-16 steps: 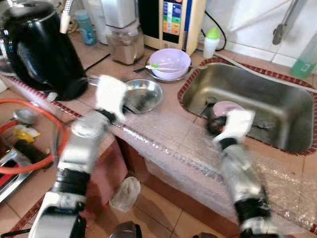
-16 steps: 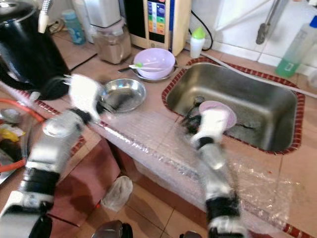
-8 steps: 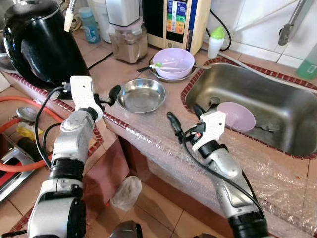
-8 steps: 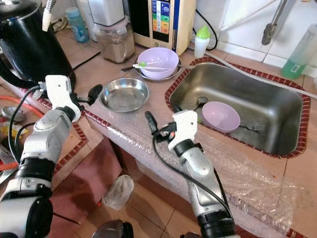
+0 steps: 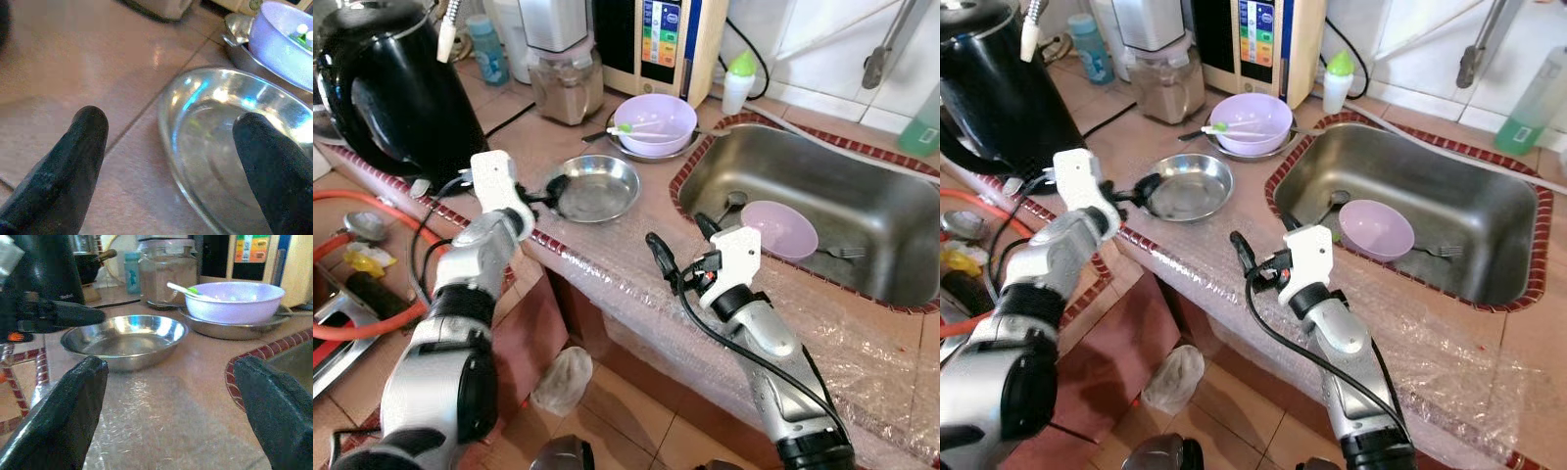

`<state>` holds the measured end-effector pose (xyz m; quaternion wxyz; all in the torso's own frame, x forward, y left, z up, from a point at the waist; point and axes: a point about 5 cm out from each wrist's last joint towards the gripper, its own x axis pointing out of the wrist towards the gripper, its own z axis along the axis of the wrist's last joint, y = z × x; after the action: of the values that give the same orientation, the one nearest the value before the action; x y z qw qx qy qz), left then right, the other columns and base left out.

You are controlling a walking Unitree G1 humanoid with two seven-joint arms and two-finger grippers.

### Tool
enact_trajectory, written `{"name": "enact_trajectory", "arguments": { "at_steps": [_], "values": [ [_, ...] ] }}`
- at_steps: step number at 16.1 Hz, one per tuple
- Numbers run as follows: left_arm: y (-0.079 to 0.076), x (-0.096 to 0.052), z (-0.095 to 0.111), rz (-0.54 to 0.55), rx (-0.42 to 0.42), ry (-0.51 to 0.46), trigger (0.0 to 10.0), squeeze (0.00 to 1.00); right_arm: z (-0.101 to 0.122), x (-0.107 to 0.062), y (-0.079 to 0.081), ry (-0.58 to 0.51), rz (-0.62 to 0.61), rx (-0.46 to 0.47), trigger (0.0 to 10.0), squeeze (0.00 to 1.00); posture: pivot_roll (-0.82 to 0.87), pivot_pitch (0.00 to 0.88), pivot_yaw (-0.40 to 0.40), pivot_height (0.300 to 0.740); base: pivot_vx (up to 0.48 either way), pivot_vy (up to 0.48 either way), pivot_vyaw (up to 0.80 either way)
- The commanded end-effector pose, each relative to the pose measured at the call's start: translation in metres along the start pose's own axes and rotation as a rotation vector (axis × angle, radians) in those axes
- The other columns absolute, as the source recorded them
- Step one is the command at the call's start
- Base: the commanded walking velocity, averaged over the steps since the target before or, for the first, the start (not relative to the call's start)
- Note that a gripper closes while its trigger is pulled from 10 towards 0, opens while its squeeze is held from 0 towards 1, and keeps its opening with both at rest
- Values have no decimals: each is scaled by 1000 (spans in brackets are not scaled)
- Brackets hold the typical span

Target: Kitchen organization

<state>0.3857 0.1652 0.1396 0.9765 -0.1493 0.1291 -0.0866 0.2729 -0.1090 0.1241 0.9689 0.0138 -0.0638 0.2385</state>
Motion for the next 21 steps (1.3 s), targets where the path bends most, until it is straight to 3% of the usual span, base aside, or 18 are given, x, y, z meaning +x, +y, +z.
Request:
{"name": "enact_trajectory", "arguments": {
  "at_steps": [1, 2, 8, 21],
  "values": [
    [1, 1, -2, 0, -35, 30, 2118, 0, 1, -1, 2, 8, 7, 2, 10000, 0, -27, 57, 59, 740, 0, 0, 0],
    [-1, 2, -6, -22, -66, 61, 0, 0, 2, -2, 2, 10, 5, 0, 10000, 0, -30, 63, 62, 740, 0, 0, 0],
    [-1, 4, -10, -46, -106, 114, 0, 0, 2, -8, 14, 48, 95, -13, 10000, 0, -42, 91, 84, 740, 0, 0, 0],
    [-5, -2, -38, -112, -149, 177, 0, 0, -7, -6, 5, 79, 28, -6, 10000, 0, -16, 67, 88, 740, 0, 0, 0]
  ]
}}
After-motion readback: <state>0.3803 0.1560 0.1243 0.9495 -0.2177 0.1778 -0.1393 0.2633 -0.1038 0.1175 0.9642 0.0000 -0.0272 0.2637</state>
